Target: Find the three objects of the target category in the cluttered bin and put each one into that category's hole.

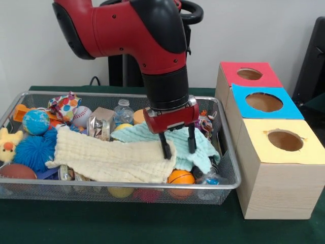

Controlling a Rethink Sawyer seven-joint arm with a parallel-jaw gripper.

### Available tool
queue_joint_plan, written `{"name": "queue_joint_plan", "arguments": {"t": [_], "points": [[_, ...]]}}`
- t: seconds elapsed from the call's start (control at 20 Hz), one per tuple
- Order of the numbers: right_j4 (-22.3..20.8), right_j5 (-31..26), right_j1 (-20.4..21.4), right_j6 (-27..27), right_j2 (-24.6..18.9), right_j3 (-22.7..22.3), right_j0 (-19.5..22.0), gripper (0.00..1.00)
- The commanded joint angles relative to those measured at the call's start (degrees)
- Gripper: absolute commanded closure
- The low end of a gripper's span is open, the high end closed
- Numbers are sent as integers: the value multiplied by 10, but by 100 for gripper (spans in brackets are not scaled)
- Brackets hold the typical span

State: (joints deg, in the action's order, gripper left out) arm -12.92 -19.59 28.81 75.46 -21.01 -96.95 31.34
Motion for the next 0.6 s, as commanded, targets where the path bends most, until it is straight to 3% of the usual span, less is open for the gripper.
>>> {"name": "queue_joint_plan", "arguments": {"t": [0.05, 0.3, 0.6], "points": [[37, -20, 50, 138, 9, -78, -12, 0], [53, -60, 92, 122, 17, -83, -9, 0], [65, -89, 88, 95, 22, -57, -2, 0]]}}
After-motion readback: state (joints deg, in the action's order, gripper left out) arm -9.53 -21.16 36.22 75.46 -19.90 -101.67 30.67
